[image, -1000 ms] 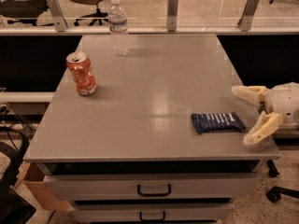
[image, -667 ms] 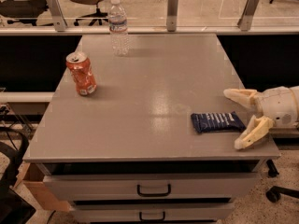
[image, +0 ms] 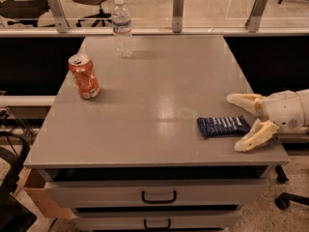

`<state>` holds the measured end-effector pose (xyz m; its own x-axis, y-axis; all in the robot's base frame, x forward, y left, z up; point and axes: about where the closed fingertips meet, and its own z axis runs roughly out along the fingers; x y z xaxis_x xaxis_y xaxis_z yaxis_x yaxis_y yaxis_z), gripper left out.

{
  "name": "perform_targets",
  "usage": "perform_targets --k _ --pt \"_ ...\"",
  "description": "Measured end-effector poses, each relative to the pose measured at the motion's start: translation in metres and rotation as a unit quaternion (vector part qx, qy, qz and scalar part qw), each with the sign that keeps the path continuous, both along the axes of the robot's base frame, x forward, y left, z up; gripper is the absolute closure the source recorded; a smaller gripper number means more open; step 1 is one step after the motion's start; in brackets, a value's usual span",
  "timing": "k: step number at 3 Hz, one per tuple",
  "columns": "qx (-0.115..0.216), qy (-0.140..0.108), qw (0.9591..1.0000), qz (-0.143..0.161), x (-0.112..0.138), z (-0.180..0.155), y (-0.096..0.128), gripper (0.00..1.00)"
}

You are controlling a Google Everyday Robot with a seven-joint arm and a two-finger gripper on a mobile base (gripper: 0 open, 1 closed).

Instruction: Move rxbar blueberry near water bottle

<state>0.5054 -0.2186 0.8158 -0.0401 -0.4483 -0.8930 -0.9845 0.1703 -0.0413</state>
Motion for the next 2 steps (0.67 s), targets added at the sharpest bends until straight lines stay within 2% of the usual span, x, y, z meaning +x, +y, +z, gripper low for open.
perform_targets --k 2 --pt "0.000 0.000 1.0000 0.000 0.0000 0.0091 -0.0002 0.92"
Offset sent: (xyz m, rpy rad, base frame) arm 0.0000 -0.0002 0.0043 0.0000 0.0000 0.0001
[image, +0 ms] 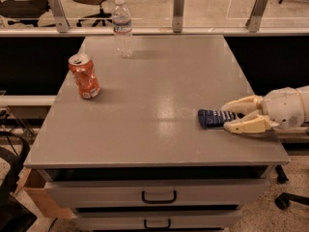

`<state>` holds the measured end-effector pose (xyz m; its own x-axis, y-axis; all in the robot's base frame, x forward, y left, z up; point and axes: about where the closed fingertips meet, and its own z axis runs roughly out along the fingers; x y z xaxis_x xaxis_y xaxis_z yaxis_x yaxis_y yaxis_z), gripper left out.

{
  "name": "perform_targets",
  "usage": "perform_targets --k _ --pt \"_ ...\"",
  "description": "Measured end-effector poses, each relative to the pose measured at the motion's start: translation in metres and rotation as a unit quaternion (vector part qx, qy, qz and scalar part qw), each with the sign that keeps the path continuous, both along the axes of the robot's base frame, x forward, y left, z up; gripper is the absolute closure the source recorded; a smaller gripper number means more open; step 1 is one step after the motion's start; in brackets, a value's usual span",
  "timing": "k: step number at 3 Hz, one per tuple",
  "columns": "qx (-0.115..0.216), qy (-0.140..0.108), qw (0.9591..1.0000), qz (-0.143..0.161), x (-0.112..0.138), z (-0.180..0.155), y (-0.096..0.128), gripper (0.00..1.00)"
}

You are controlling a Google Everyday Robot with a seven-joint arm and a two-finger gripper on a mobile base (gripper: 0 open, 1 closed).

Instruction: Move rxbar blueberry near water bottle

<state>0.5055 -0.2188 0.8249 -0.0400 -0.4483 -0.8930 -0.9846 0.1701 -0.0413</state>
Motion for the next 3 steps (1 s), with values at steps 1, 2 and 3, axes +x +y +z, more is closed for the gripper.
perform_targets --k 1,2,3 --pt "0.000 0.000 1.0000 0.000 0.000 0.000 0.000 1.00" --pt "0.000 0.000 1.0000 0.000 0.000 0.000 0.000 1.00" --pt "-0.027 -0.009 0.9992 -0.026 0.001 0.032 0.003 1.00"
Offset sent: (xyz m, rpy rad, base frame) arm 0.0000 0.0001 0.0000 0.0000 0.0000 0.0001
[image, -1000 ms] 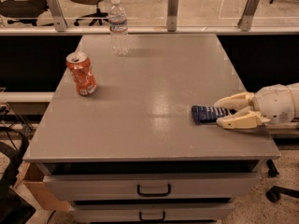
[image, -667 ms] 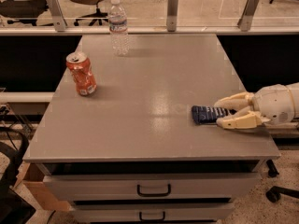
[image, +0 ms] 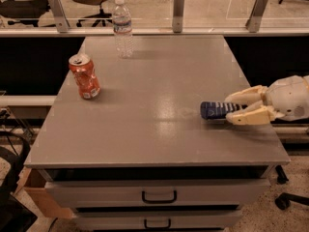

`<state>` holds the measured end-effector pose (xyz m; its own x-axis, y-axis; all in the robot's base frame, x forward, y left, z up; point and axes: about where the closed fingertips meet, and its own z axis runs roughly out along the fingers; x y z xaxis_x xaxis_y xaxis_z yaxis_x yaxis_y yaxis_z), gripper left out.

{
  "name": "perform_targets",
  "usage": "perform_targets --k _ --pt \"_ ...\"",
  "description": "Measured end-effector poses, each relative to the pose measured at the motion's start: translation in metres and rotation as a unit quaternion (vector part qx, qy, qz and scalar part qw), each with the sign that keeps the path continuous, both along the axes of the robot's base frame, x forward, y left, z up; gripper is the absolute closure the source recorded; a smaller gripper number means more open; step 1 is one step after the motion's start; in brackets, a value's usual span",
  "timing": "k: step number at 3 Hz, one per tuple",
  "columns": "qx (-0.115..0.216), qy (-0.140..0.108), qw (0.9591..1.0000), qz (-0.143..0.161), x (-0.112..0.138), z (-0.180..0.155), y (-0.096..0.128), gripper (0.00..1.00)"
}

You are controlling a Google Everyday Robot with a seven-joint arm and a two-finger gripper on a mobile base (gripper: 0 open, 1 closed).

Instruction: Move rxbar blueberry near water bottle

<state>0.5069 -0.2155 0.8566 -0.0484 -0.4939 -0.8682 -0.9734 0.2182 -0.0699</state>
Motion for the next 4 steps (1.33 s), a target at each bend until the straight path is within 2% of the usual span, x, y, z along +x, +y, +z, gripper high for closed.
perform_targets --k 1,2,3,4 --pt "-0.045 -0.020 0.9976 -0.049 0.011 0.066 0.010 1.00" --pt "-0.077 -0.009 0.9927 -0.092 0.060 0.122 0.027 1.00" --pt "-0.090 -0.003 0.9905 -0.104 0.110 0.143 0.048 1.00" --pt "-0.094 -0.001 0.9889 -0.115 0.151 0.144 0.068 1.00"
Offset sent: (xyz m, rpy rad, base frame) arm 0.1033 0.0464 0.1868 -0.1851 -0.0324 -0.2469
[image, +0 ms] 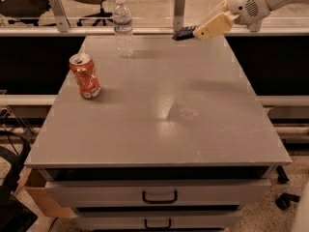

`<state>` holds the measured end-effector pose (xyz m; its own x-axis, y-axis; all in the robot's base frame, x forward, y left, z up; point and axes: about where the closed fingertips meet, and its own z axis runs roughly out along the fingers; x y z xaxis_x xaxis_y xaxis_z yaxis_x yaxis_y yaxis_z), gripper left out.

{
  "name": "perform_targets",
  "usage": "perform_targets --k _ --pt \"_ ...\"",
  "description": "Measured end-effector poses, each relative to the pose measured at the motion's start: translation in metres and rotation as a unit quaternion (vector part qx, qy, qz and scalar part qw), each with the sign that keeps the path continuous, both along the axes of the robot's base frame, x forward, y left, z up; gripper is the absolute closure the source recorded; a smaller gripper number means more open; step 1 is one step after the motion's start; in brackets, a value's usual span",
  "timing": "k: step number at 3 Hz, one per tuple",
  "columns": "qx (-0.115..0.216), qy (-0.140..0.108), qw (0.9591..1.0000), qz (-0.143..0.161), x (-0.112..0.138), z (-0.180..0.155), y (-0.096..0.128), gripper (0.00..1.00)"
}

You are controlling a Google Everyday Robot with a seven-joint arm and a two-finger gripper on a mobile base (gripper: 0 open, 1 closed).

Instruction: Move rxbar blueberry near water bottle

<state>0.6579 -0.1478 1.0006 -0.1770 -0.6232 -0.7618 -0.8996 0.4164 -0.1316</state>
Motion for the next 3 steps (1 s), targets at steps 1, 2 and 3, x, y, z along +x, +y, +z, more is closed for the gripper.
perform_targets --k 1,2,3 --pt "-0.009 -0.021 0.9997 -0.012 0.029 -0.005 0.026 1.00" --pt "-0.009 -0.021 0.9997 -0.012 0.029 -0.005 0.026 1.00" --pt "-0.005 -0.022 0.9997 -0.007 0.045 -0.021 0.045 1.00"
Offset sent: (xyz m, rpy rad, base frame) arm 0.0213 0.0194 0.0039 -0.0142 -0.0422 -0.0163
